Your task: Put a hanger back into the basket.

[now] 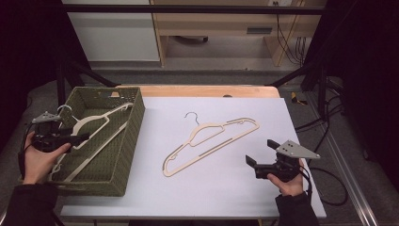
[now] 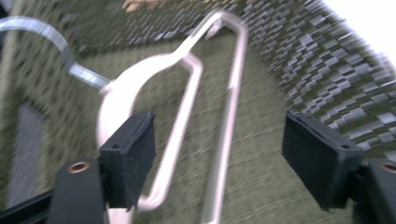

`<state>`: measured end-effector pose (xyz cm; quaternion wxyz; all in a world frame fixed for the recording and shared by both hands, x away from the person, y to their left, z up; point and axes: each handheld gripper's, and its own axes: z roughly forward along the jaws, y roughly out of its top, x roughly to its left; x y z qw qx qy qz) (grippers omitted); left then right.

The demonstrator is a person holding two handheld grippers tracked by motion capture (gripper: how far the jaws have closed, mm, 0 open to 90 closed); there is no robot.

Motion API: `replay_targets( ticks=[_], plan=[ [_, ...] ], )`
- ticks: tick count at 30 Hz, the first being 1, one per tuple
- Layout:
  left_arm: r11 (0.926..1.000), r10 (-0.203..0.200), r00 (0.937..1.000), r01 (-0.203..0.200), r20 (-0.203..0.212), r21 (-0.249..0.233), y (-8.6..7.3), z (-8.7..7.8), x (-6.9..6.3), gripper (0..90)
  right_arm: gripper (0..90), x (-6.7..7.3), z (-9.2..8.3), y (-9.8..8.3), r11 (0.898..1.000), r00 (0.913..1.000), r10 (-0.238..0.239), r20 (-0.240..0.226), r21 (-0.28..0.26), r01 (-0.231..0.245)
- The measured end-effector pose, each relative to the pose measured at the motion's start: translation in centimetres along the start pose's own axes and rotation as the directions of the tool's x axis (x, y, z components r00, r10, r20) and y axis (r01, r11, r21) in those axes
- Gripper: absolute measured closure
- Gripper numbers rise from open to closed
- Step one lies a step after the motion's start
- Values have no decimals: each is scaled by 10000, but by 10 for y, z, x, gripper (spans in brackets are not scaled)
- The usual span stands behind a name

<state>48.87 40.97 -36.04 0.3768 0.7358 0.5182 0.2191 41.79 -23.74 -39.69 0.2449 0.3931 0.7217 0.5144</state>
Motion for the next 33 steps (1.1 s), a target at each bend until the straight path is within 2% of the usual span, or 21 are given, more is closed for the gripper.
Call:
replay_targets(
  ticks=[2, 3, 5, 6, 7, 8, 10, 11, 13, 14, 15, 16, 19, 21, 22, 24, 25, 26, 28, 31, 33],
  plan=[
    [9998, 7, 9999, -4, 151, -212, 2, -1, -6, 214, 28, 0, 0, 0, 10000, 10000, -2, 9, -17, 2],
    [9985, 202, 9986, -175, 494, -527, 7, -4, -18, 209, 28, 0, 0, 0, 10000, 10000, 11, -9, -15, -11],
    [9957, 634, 9948, -577, 794, -725, 13, -5, -32, 203, 28, 0, -1, 1, 10000, 10000, 8, 1, -34, -8],
    [9957, 634, 9948, -577, 794, -725, 13, -5, -32, 194, 28, 0, -1, 1, 10000, 10000, 8, 1, -34, -8],
    [9921, 918, 9897, -814, 1095, -958, 18, -6, -48, 188, 28, 1, -1, 1, 9999, 9999, 137, 12, -60, -137],
    [9921, 918, 9897, -814, 1095, -958, 18, -6, -48, 184, 28, 1, -1, 1, 9999, 9999, 137, 12, -60, -137],
    [9835, 1337, 9803, -1133, 1452, -1409, 24, -7, -72, 175, 28, 1, 0, 1, 9999, 9999, 115, 17, -51, -115],
    [9835, 1337, 9803, -1133, 1452, -1409, 24, -7, -72, 164, 27, 1, 0, 1, 9999, 9999, 103, 17, -37, -103],
    [9784, 1474, 9736, -1176, 1745, -1703, 28, -6, -87, 154, 26, 1, 0, 1, 9999, 9999, 132, -5, -37, -132],
    [9737, 1675, 9669, -1317, 1924, -1857, 30, -4, -102, 141, 25, 1, 0, 1, 9999, 10000, 99, -1, -45, -99],
    [9714, 1781, 9632, -1395, 2013, -1920, 31, -1, -109, 138, 25, 1, -1, 1, 9999, 9999, 127, 13, -46, -127],
    [9714, 1781, 9632, -1395, 2013, -1920, 31, -1, -109, 136, 25, 1, -1, 1, 9999, 9999, 127, 13, -46, -127],
    [9655, 2134, 9459, -1660, 2444, -2005, 32, 9, -135, 130, 25, 0, -2, 1, 9999, 9999, 115, 1, -106, -115],
    [9638, 2232, 9387, -1724, 2626, -2032, 31, 15, -147, 129, 25, 0, -2, 1, 9999, 9999, 102, -27, -96, -102],
    [9638, 2232, 9387, -1724, 2626, -2032, 31, 15, -147, 129, 25, 0, -2, 1, 9999, 9999, 114, -26, -94, -115],
    [9628, 2389, 9281, -1881, 2856, -1942, 30, 24, -166, 128, 25, -1, -2, 1, 9999, 9999, 98, -50, -107, -98],
    [9628, 2389, 9281, -1881, 2856, -1942, 30, 24, -166, 129, 25, 0, -2, 1, 9998, 9999, 126, -35, -119, -127],
    [9611, 2534, 9187, -2037, 3028, -1864, 28, 31, -178, 128, 25, 0, -2, 1, 9998, 9999, 134, -43, -116, -134],
    [9599, 2609, 9157, -2123, 3057, -1833, 28, 35, -184, 131, 25, 0, -2, 1, 9998, 9999, 166, -47, -111, -167],
    [9601, 2701, 9063, -2280, 3250, -1620, 26, 51, -200, 139, 25, 0, -3, 1, 9998, 9999, 130, -42, -138, -131],
    [9603, 2707, 9058, -2306, 3259, -1567, 25, 55, -204, 145, 25, 0, -3, 1, 9998, 9999, 139, -42, -161, -140]
  ],
)
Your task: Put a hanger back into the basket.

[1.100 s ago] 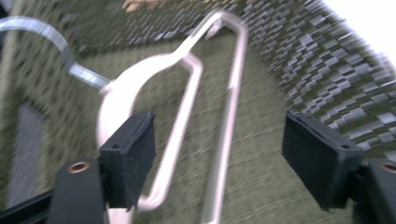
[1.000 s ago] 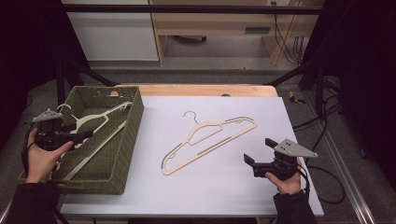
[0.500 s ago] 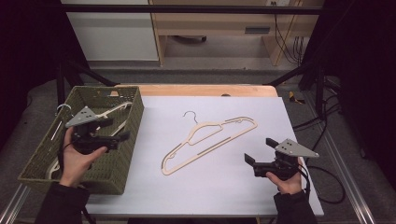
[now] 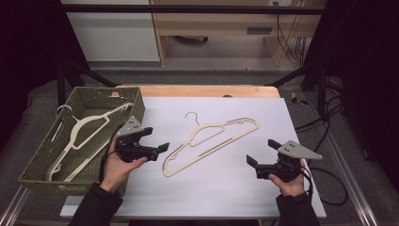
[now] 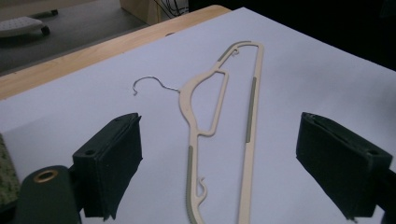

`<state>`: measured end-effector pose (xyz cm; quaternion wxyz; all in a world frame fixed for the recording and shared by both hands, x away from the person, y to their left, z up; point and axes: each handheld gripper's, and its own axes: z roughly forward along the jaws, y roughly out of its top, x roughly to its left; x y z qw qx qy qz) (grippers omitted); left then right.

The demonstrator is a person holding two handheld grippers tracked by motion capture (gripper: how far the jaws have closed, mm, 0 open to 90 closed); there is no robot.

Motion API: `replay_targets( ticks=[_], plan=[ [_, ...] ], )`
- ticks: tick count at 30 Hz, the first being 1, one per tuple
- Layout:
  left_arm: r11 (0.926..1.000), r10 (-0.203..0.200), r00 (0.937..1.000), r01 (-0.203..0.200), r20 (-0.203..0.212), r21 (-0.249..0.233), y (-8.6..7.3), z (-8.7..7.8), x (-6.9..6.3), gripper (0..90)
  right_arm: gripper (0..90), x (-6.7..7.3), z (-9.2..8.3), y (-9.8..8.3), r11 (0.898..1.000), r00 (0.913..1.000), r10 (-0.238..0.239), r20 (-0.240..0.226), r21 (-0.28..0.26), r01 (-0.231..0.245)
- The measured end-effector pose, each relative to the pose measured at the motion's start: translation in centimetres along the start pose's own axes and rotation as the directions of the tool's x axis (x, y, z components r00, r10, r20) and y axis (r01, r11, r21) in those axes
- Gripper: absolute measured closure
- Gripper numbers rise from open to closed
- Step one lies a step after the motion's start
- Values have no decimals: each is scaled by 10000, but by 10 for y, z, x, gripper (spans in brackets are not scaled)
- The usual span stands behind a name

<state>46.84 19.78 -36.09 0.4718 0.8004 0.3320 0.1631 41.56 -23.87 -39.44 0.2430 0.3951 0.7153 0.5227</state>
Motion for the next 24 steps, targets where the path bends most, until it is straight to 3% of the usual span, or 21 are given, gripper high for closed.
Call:
replay_targets(
  ticks=[7, 17, 23, 24],
  plan=[
    [9990, -134, 9999, 134, 11, 415, -6, 36, -3, 181, 27, -1, -1, 0, 10000, 10000, -19, -5, 17, 19],
    [9944, -62, 9999, 75, -128, 1053, -16, 66, -1, 241, 27, 0, 0, -1, 10000, 10000, -5, -45, 43, 5],
    [9860, 159, 9998, -144, -82, 1660, -20, 90, -10, 247, 27, 0, 1, -2, 10000, 10000, 7, -85, 36, -6],
    [9833, 13, 10000, -16, 17, 1819, -21, 97, -9, 249, 28, -1, 0, -1, 10000, 9999, 6, -113, 27, -5]
  ],
)
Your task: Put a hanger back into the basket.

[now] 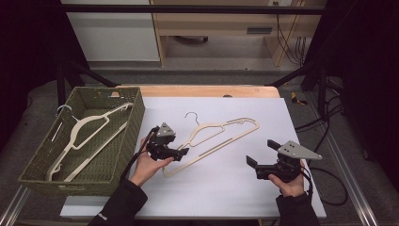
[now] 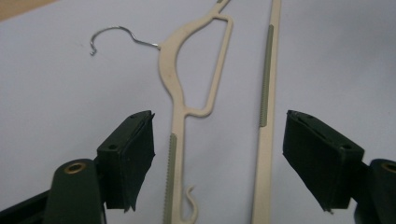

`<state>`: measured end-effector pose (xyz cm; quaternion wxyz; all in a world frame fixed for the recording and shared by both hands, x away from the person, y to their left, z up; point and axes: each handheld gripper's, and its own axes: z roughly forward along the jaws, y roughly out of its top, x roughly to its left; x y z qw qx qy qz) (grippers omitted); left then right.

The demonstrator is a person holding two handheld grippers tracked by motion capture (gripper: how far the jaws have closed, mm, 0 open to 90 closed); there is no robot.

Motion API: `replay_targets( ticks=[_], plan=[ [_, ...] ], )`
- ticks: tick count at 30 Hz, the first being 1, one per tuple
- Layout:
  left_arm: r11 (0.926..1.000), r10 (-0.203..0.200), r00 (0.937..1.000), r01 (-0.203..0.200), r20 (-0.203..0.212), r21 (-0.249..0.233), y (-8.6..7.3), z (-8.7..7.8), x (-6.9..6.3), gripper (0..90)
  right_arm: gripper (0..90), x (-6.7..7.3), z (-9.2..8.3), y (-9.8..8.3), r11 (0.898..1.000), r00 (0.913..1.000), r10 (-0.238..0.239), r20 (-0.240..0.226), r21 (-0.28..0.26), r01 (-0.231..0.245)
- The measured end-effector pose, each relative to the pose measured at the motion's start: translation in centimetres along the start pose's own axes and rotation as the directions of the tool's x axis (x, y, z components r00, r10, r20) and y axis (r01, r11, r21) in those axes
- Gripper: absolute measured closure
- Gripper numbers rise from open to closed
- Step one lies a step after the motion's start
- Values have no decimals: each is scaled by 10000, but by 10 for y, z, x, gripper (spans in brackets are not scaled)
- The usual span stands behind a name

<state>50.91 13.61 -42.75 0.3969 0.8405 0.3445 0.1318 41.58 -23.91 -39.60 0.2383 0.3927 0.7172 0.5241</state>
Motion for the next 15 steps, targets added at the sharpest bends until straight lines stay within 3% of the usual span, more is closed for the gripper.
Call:
replay_targets(
  ticks=[4, 9, 15],
  plan=[
    [9995, -4, 10000, 7, -85, 309, -2, 8, 3, 276, 28, -1, 1, 0, 10000, 10000, 12, -15, 19, -12],
    [9952, -106, 9998, 120, -145, 967, -7, 24, 12, 390, 29, 0, 2, -1, 10000, 10000, -7, -24, 49, 7],
    [9903, -158, 9992, 207, -365, 1375, -13, 35, 20, 514, 30, 1, 4, -1, 9999, 10000, -10, -61, 123, 11]
  ],
)
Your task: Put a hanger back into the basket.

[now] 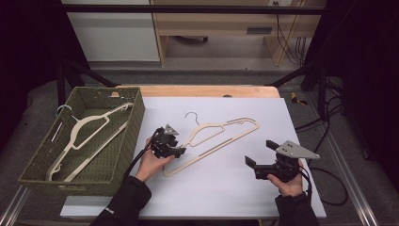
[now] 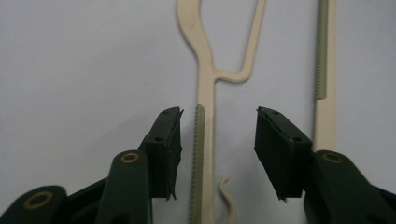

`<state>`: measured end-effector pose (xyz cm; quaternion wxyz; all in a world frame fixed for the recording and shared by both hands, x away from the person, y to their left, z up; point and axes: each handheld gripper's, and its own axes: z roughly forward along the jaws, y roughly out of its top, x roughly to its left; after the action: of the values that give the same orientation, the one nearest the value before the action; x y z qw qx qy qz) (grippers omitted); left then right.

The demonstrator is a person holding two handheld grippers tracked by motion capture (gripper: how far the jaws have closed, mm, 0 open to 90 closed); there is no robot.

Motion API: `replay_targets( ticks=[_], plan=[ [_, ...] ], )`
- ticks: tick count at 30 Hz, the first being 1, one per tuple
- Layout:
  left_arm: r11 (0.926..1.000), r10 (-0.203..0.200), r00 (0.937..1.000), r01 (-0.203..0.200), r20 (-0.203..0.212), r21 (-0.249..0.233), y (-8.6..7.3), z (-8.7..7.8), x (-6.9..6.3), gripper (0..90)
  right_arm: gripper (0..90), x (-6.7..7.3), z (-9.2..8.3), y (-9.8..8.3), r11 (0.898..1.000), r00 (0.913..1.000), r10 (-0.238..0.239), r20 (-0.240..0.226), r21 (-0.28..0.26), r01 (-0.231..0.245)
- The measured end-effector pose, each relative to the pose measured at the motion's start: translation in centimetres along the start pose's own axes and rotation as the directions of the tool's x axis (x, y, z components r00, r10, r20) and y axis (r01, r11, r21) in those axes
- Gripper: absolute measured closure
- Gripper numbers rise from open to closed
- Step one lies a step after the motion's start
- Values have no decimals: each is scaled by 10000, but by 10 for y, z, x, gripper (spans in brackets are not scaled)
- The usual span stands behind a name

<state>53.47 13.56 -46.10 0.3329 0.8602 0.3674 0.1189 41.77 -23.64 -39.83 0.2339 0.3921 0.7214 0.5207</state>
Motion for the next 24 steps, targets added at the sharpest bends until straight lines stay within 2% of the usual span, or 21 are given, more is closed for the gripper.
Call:
replay_targets(
  ticks=[4, 7, 10, 15, 16, 22, 24],
  plan=[
    [9996, 119, 9999, -119, -18, 269, -2, 4, 1, 576, 30, 2, 1, 1, 10000, 10000, -55, -24, -5, 55],
    [9990, 277, 9996, -273, -88, 358, -3, 6, 2, 589, 30, 2, 1, 1, 10000, 10000, -75, -34, 26, 75],
    [9992, 204, 9997, -200, -98, 355, -3, 6, 3, 652, 30, 3, 2, 1, 9999, 10000, -83, -32, 79, 83],
    [9983, 336, 9994, -338, 48, 475, -2, 6, 6, 661, 30, 4, 5, 1, 9999, 9999, -119, -54, 109, 120],
    [9974, 532, 9986, -532, 16, 483, -3, 6, 5, 663, 30, 5, 6, 1, 9998, 9998, -155, -81, 139, 156],
    [9969, 566, 9983, -558, -127, 554, -1, 7, 3, 708, 30, 7, 13, 0, 9992, 9995, -272, -188, 288, 278],
    [9970, 479, 9988, -471, -128, 615, -1, 7, 2, 766, 30, 9, 17, 0, 9987, 9992, -321, -252, 377, 330]
  ],
)
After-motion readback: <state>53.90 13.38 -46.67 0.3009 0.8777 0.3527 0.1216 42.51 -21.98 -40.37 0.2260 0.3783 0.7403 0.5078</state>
